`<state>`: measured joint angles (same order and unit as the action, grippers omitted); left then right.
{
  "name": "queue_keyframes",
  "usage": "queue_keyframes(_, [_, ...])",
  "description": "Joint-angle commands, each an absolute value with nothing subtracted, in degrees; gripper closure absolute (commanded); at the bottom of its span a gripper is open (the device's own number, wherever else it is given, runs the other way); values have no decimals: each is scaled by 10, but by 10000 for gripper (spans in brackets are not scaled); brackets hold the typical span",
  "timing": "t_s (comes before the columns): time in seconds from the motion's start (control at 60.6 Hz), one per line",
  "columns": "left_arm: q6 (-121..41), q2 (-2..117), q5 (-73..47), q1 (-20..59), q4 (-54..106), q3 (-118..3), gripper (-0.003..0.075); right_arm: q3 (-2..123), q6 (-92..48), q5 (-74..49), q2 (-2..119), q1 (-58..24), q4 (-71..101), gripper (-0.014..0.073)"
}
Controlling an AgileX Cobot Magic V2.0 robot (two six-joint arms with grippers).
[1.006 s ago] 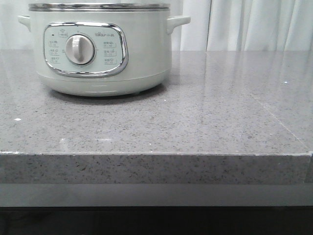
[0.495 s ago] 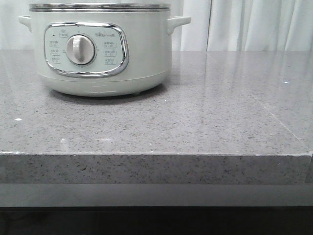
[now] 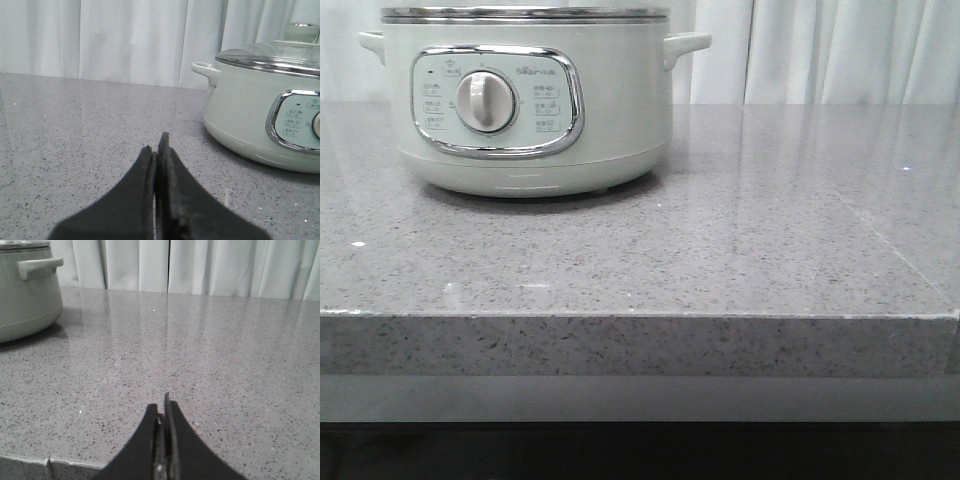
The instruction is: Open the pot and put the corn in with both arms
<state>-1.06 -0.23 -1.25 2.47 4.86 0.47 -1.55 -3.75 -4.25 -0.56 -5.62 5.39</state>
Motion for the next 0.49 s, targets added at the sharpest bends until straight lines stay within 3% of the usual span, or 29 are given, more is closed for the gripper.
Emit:
queue_keyframes(0.0, [-11,-13,35,29,53,7,741,-15,-22,12,-19,-52,56,660])
queue_keyframes(0.478, [-11,-13,35,29,53,7,741,-16,-8,30,-19,-20,48,660])
